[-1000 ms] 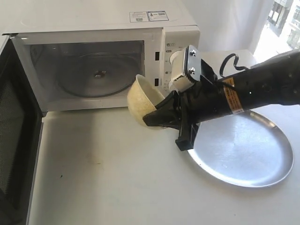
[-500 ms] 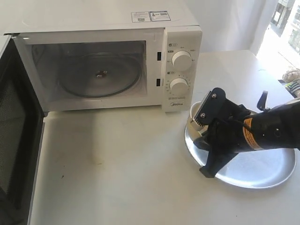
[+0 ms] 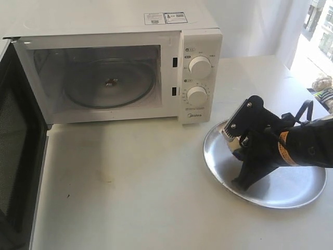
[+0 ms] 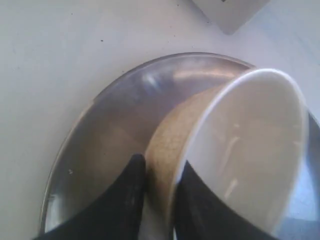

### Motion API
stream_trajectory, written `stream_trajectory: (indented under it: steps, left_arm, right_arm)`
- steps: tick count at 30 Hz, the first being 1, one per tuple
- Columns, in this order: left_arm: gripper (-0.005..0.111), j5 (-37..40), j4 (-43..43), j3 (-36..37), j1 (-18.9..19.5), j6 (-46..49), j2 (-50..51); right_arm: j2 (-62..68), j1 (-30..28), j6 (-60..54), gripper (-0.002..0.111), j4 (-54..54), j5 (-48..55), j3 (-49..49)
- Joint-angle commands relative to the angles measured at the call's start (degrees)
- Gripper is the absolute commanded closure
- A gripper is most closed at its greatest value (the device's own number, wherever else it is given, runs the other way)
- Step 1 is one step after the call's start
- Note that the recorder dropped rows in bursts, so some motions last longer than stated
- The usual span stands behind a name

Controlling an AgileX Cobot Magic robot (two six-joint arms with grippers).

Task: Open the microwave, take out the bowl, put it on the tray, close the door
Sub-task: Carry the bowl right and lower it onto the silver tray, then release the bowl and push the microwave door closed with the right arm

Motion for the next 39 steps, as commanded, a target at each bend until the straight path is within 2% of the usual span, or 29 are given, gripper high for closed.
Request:
stream_trajectory:
  steps: [1, 4, 7, 12, 15, 18, 22, 26, 33, 35, 36, 37, 38, 39]
  left_arm:
    - [0.107, 0.0, -0.2, -0.2, -0.2, -0.2, -0.1]
    - [0.107, 0.0, -0.2, -0.2, -0.2, -0.2, -0.1]
    - [0.107, 0.0, -0.2, -0.2, -0.2, -0.2, -0.1]
    - [0.107, 0.0, -0.2, -0.2, -0.2, -0.2, -0.1]
    - [0.107, 0.0, -0.2, -0.2, -0.2, -0.2, -0.1]
    - [0.107, 0.0, -0.2, -0.2, -0.2, -0.2, -0.1]
    - [0.107, 0.0, -0.2, -0.2, -0.2, -0.2, -0.1]
    - [0.107, 0.0, -0.2, -0.2, -0.2, -0.2, -0.1]
    - [0.107, 0.0, -0.2, -0.2, -0.2, -0.2, -0.1]
    - [0.107, 0.0, -0.2, -0.2, -0.2, -0.2, -0.1]
    - [0.107, 0.0, -0.2, -0.2, -0.2, -0.2, -0.1]
    - [0.107, 0.0, -0.2, -0.2, -0.2, -0.2, -0.1]
    - [0.107, 0.0, -0.2, -0.2, -0.2, -0.2, -0.1]
    - [0.107, 0.0, -0.2, -0.2, -0.2, -0.2, -0.1]
  right_arm:
    - [-0.6, -0.4, 0.4, 0.070, 1.6, -0.1, 0.2]
    - [-0.6, -0.4, 0.4, 0.054, 2.6, -0.6, 0.1]
    - [-0.8, -0.4, 0.3, 0.053, 2.6, -2.5, -0.5]
    - [-3.3, -0.4, -0.7, 0.064, 2.9, -12.8, -3.7]
    - [-5.2, -0.4, -2.6, 0.070, 9.4, -20.9, -6.3]
    - [-5.8, -0.2, -8.5, 0.081, 19.3, -32.3, -8.0]
    - [-5.7, 1.3, -19.5, 0.105, 29.2, -51.1, -8.4]
    - [-5.7, 5.4, -29.3, 0.108, 36.3, -60.3, -8.4]
    - [-5.1, 14.0, -39.3, 0.108, 42.0, -60.8, -8.7]
    - [-2.5, 20.2, -41.8, 0.108, 51.9, -59.8, -11.2]
    - [-0.1, 24.6, -42.1, 0.108, 61.4, -57.4, -14.4]
    - [1.4, 26.8, -44.0, 0.108, 64.5, -55.3, -17.0]
    - [4.8, 30.7, -52.1, 0.108, 65.3, -48.9, -23.2]
    - [6.3, 32.5, -55.4, 0.108, 65.0, -45.8, -26.4]
